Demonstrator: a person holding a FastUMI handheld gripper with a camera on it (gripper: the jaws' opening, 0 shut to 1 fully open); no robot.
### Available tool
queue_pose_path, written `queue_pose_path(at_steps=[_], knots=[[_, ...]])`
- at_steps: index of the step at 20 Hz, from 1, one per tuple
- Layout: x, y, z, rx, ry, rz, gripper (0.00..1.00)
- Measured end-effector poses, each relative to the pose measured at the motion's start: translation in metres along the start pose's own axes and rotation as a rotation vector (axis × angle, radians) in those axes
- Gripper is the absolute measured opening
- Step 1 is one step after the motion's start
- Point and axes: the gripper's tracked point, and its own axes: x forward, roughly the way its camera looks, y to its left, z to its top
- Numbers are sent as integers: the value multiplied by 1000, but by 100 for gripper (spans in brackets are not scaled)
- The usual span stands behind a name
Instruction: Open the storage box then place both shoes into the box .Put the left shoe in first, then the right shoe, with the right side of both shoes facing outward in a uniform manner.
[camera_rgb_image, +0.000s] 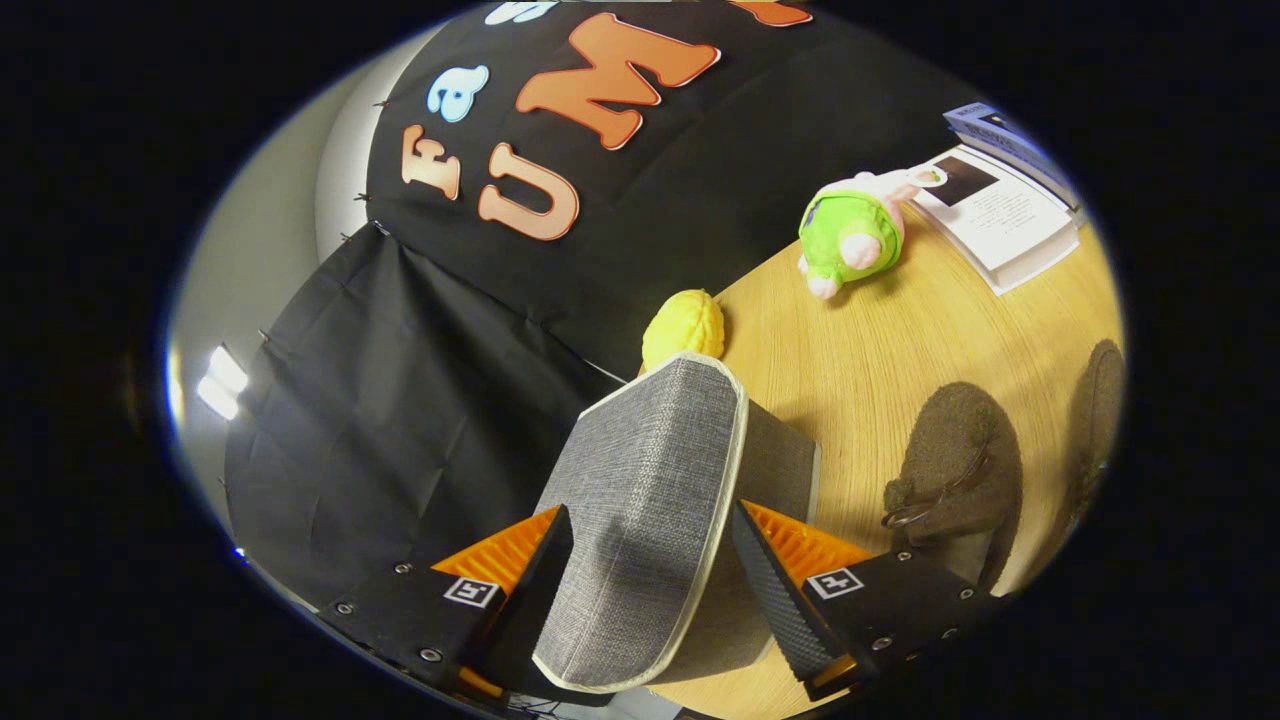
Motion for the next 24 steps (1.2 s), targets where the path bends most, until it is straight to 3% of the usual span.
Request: queue_pose_path(at_steps=[2, 4, 6, 10, 14, 15, 17, 24], knots=[[7, 1, -5, 41, 21, 24, 96], [16, -11, -9, 59, 22, -5, 95], [19, -5, -12, 114, 27, 32, 93], [16, -2, -5, 149, 4, 72, 83], [1, 0, 13, 160, -53, 76, 59], [-2, 3, 19, 162, -73, 79, 46], [-9, 17, 28, 176, -102, 117, 31], [-14, 48, 32, 130, -110, 75, 9]])
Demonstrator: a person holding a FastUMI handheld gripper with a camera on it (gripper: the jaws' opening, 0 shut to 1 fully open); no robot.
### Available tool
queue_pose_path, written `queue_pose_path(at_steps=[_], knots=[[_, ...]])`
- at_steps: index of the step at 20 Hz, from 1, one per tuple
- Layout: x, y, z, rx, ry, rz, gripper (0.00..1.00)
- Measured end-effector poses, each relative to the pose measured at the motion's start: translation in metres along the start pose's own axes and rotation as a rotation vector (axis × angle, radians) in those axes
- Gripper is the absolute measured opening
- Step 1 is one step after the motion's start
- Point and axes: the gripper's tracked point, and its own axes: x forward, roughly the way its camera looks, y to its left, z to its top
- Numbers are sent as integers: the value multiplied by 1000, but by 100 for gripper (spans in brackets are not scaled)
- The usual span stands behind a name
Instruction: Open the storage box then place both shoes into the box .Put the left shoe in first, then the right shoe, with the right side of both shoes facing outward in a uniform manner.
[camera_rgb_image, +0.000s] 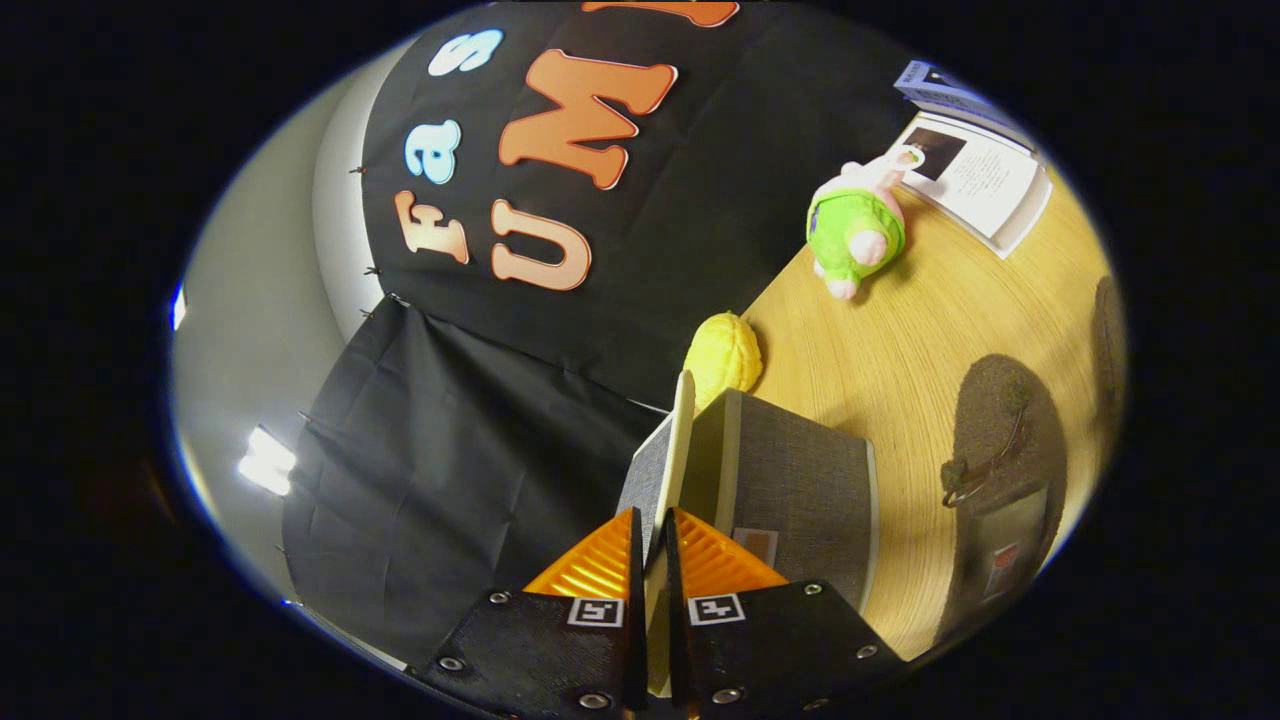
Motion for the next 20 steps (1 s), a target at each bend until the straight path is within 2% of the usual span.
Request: queue_pose_path(at_steps=[2, 8, 12, 15, 20], knots=[[-1, 12, -1, -42, -2, -30, 8], [4, 96, 5, -178, -23, 11, 8], [23, 133, -17, -269, -24, 14, 10], [45, 160, -31, -267, -24, 58, 10], [93, 189, -66, -250, -4, 76, 10]])
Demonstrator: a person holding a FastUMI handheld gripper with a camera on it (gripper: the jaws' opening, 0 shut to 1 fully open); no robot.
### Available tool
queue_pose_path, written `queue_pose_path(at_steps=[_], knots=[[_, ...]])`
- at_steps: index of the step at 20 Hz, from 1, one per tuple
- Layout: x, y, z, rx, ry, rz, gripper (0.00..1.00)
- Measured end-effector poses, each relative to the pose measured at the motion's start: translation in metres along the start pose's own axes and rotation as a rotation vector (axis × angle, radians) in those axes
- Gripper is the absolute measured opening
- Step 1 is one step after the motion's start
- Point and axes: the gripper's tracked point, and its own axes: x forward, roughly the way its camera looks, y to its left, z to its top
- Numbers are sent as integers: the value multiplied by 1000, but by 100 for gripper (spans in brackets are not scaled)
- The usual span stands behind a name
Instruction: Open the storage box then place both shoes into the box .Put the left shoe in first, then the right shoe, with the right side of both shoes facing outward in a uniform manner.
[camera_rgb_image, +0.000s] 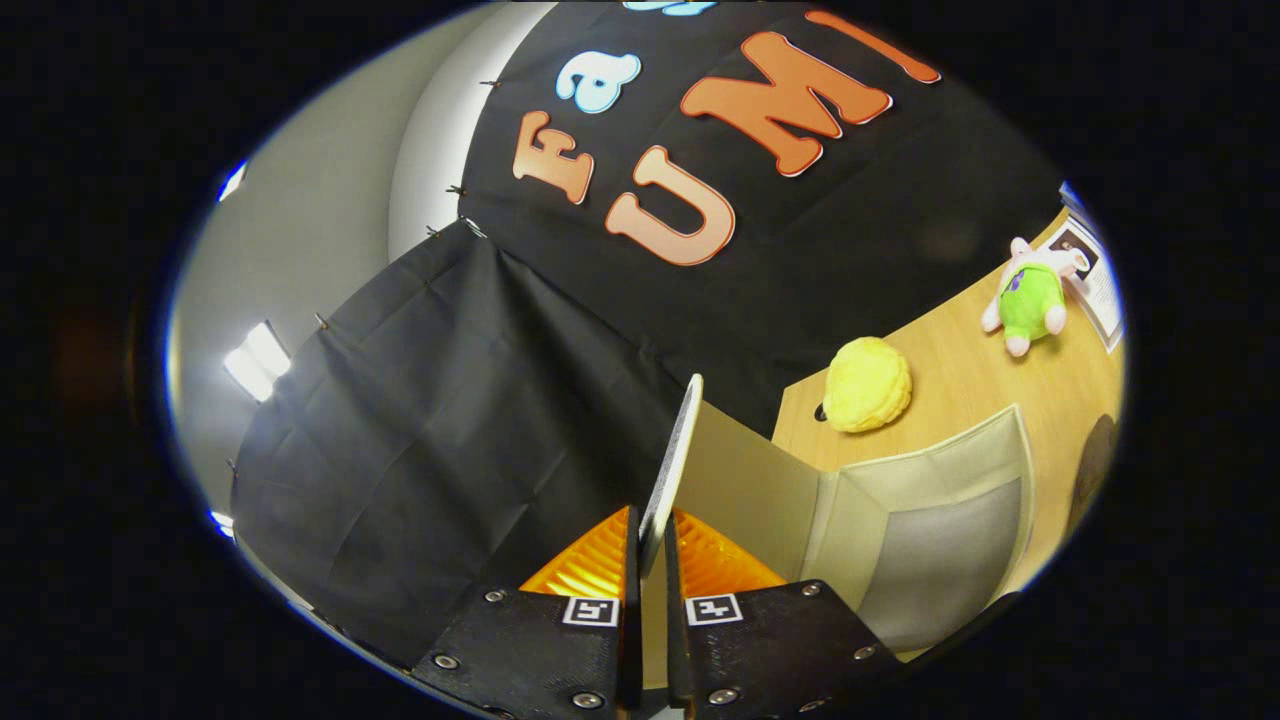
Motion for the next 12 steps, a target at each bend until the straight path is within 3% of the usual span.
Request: queue_pose_path(at_steps=[4, 5, 8, 11, 12], knots=[[38, 3, -31, 7, 47, -20, 13], [45, -1, -43, -2, 73, -31, 24], [56, -4, -79, -13, 191, -31, 42], [45, -14, -87, -85, 203, -61, 66], [44, -17, -84, -113, 197, -68, 69]])
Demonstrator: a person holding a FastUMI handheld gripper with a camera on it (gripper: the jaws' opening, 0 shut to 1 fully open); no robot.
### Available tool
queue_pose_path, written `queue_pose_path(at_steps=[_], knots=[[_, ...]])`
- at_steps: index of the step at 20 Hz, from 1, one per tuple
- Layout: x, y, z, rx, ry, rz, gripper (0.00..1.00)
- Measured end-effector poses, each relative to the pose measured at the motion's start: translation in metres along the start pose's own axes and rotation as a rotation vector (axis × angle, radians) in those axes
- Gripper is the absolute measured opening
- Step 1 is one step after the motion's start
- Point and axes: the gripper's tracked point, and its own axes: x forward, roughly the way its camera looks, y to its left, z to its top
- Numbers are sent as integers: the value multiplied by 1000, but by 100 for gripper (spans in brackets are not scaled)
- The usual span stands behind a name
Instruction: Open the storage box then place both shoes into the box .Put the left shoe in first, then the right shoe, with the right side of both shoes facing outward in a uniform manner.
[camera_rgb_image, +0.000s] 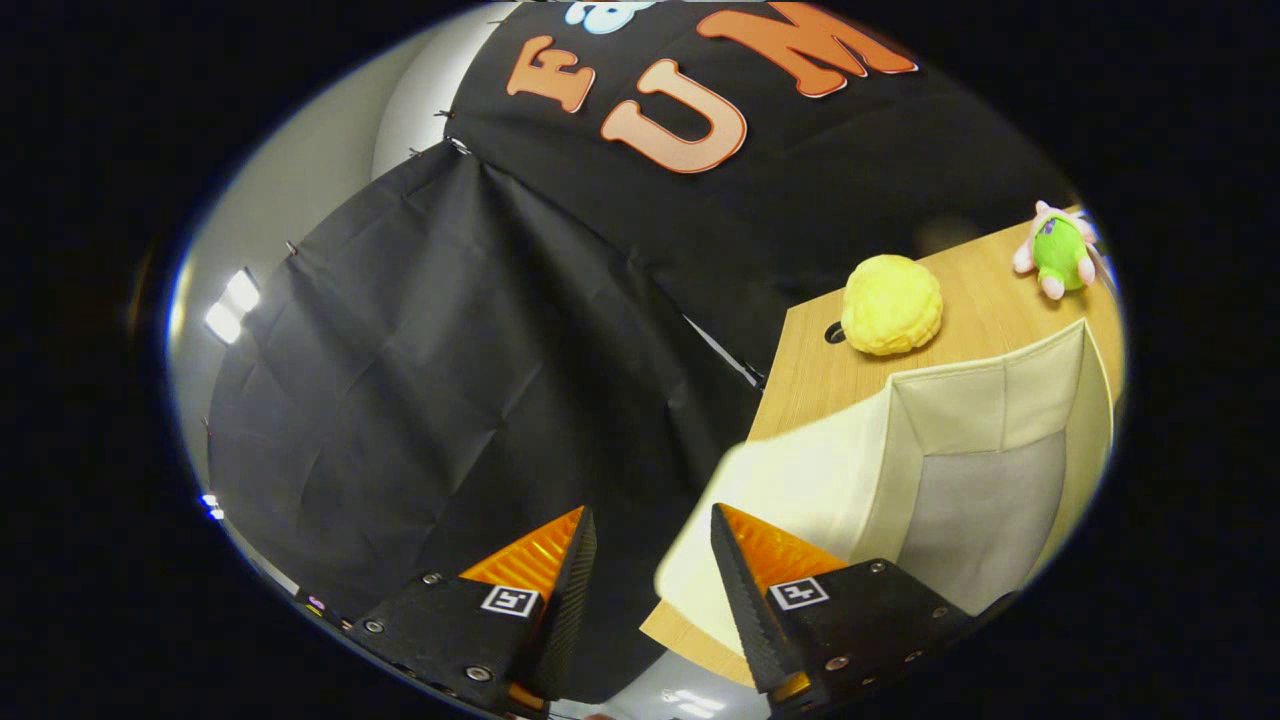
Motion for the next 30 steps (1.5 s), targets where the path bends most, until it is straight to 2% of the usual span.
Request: queue_pose_path(at_steps=[1, 5, 8, 10, 13, 18, 22, 25, 30], knots=[[-2, -4, 5, -25, -10, -9, 76], [-44, -34, 18, -111, -57, -90, 90], [-79, -76, 31, -190, -98, -208, 92], [-103, -101, 35, -196, -91, -273, 94], [-137, -124, 39, -156, -88, -287, 94], [-197, -198, 40, -255, -83, -504, 94], [-230, -244, 32, -289, -42, -618, 94], [-249, -274, 18, -275, -12, -670, 94], [-247, -332, -6, -200, 58, -706, 91]])
